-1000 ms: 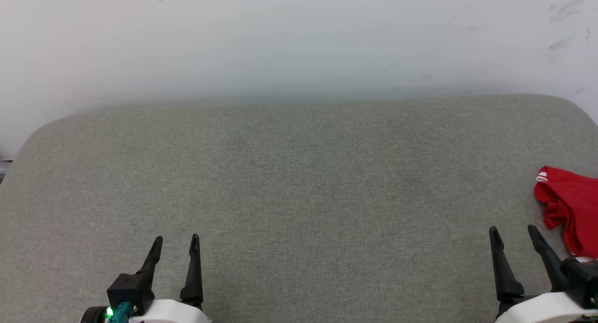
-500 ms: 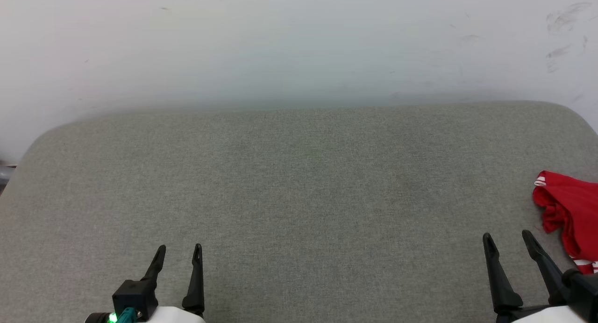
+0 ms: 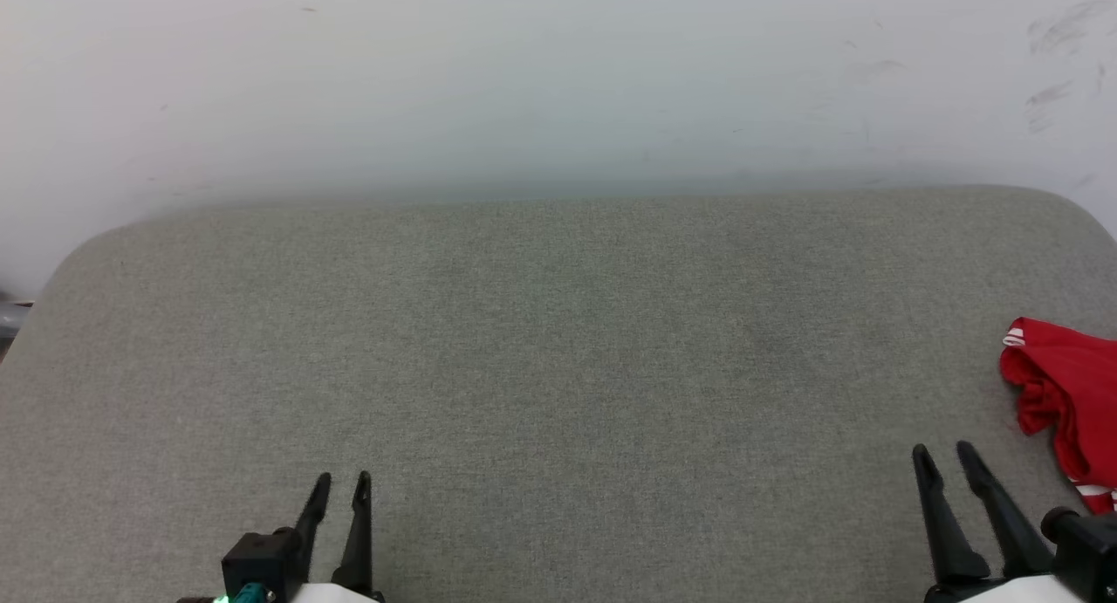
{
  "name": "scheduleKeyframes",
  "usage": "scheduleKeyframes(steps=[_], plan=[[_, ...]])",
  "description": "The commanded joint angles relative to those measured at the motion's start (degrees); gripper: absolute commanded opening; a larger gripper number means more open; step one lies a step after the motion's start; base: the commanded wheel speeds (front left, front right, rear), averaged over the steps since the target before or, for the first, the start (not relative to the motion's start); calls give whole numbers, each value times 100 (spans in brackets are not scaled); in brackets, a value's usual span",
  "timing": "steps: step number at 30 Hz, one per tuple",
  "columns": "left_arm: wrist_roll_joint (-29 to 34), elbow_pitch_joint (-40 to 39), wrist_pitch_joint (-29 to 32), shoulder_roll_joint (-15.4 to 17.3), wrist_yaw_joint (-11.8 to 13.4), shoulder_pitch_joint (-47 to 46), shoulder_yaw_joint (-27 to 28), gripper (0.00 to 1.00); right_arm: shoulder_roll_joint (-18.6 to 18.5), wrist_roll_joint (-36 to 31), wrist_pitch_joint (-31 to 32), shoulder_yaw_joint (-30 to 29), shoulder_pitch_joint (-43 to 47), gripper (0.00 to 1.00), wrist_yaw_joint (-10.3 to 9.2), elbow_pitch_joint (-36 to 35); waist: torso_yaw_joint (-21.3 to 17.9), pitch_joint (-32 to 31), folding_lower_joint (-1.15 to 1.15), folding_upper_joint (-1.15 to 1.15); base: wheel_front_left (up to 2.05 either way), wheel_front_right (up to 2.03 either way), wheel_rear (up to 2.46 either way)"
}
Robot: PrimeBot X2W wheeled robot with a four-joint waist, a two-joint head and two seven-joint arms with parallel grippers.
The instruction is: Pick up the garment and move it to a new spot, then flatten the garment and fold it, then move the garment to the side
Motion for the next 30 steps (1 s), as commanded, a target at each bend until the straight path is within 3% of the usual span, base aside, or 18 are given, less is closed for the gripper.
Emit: scheduleKeyframes(steps=[1,30], plan=[[-17,26,12,-6,-3,4,7,0,1,17,-7,12,6,0,0,27,0,0,0,0,0,0,0],[-2872,138,779,-187,-313,-331,464,0,-163,3211,-60,146,-703,0,-1,1088,27,30,0,0,0,0,0]])
